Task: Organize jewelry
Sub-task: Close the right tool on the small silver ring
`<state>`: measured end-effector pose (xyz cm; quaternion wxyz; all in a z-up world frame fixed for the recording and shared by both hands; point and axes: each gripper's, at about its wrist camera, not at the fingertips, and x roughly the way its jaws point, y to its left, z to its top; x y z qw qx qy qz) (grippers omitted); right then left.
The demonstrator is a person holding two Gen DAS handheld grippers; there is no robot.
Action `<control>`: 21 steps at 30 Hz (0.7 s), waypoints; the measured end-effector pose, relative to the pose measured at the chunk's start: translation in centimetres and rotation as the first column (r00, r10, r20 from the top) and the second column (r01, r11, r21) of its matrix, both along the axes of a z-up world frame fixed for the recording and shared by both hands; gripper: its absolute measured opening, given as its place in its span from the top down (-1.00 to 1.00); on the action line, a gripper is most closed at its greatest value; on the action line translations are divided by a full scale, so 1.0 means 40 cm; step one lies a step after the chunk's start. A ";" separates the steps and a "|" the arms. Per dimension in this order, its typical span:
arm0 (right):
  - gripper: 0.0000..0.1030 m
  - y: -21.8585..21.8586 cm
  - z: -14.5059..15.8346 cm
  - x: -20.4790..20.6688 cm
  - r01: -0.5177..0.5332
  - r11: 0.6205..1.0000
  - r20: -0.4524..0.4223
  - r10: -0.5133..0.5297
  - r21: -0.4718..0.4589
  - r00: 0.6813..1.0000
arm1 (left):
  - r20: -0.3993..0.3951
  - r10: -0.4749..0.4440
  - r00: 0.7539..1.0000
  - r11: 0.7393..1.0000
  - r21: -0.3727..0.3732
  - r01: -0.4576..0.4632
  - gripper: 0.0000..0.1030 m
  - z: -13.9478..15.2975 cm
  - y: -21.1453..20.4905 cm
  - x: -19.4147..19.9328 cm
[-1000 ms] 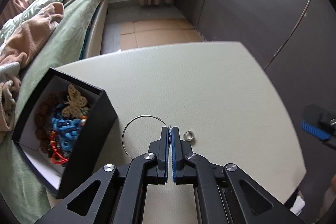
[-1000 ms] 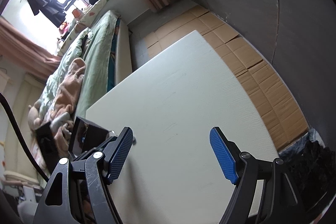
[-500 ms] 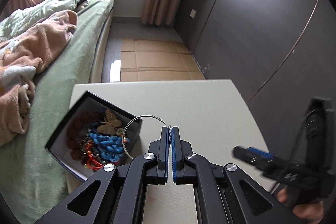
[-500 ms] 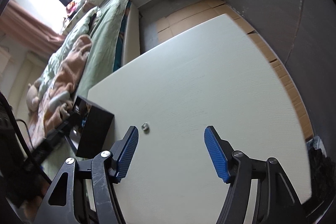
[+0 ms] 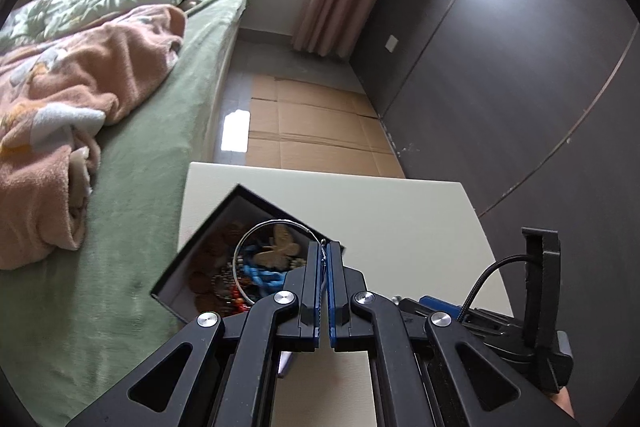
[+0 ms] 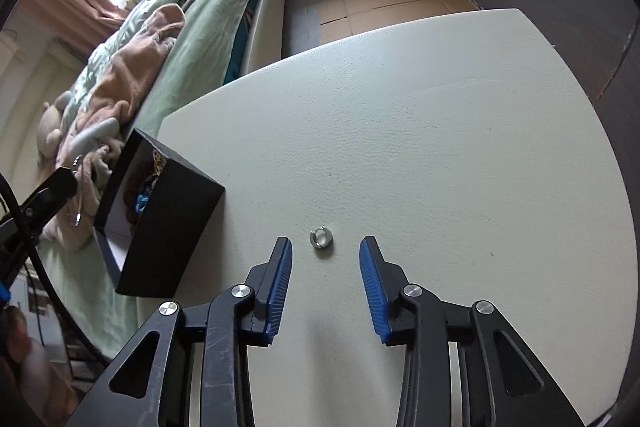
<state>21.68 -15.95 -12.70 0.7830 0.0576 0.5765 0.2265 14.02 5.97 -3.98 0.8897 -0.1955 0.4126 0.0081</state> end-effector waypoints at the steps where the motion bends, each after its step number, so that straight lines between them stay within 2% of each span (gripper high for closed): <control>1: 0.30 0.007 -0.002 0.001 -0.002 1.000 0.001 0.002 -0.006 1.000 | -0.004 0.005 1.000 1.000 -0.005 -0.005 0.97 -0.002 0.009 0.000; 8: 0.44 0.054 -0.007 -0.007 -0.039 0.995 0.032 0.042 -0.094 0.999 | -0.047 0.027 0.999 1.000 -0.014 -0.028 0.96 -0.010 0.041 -0.001; 11: 0.56 0.080 -0.008 -0.016 -0.054 0.984 0.073 0.067 -0.171 0.995 | -0.068 0.028 0.997 0.999 -0.036 -0.030 0.93 -0.020 0.053 0.000; 13: 0.72 0.091 -0.008 -0.021 -0.053 0.975 0.098 0.076 -0.216 0.992 | -0.093 0.037 0.995 0.998 -0.039 -0.041 0.93 -0.030 0.061 0.002; 17: 0.73 0.087 0.000 -0.024 -0.049 0.978 0.103 0.071 -0.202 0.992 | -0.132 0.057 0.990 0.996 -0.054 -0.065 0.92 -0.049 0.081 0.000; 21: 0.73 0.083 0.056 -0.042 -0.041 0.992 0.152 0.059 -0.120 0.987 | -0.145 0.057 0.988 0.996 -0.056 -0.065 0.92 -0.052 0.087 -0.006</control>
